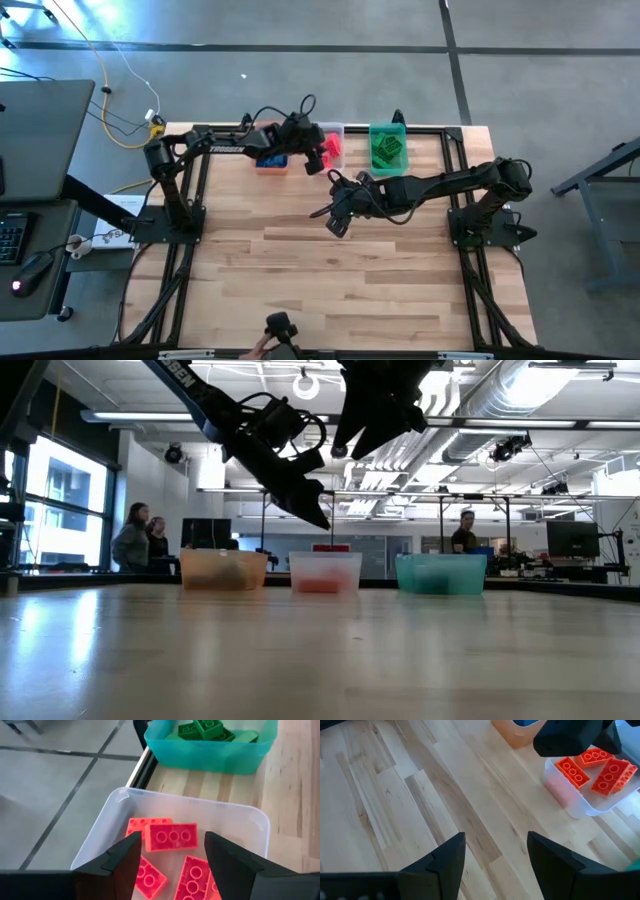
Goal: Sort & place blocks by color
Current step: Return to Home Position
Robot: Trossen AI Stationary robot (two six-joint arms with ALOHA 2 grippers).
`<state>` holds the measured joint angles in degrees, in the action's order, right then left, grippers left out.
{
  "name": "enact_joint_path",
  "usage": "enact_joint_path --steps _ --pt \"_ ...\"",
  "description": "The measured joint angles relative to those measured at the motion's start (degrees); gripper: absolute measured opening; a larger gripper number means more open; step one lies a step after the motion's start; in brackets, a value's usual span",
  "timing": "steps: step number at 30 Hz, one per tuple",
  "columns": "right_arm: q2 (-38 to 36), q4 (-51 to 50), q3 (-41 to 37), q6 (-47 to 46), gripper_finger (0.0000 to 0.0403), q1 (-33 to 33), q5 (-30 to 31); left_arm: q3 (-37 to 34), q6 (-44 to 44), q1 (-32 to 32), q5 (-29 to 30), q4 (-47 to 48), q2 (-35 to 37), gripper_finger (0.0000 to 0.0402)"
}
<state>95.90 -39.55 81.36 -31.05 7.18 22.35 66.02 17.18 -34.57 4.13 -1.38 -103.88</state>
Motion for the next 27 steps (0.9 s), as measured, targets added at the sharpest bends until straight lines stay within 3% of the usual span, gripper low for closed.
enact_joint_path --steps 4,10,14,18,24,27 --pt "0.0 0.0 0.0 0.0 0.02 0.0 0.0 1.5 -0.8 0.3 -0.8 4.7 0.6 0.0204" --pt "0.0 0.2 0.0 0.6 0.02 0.0 0.2 -0.7 -3.3 1.3 -11.7 8.4 7.6 0.0203" --pt "0.0 0.8 0.0 1.5 0.02 0.0 0.8 -5.2 -5.1 2.8 -15.0 8.8 15.0 0.0202" --pt "0.0 1.1 0.0 1.6 0.02 0.0 1.3 -11.9 -7.5 5.5 -15.5 7.4 23.2 0.0202" --pt "0.0 2.4 0.0 3.5 0.02 0.0 1.6 -25.7 -12.6 11.2 -15.3 -2.0 35.9 0.0202" --pt "0.0 3.9 0.0 5.2 0.02 0.0 1.6 -30.4 -15.7 14.1 -10.7 -2.5 41.1 0.0202"
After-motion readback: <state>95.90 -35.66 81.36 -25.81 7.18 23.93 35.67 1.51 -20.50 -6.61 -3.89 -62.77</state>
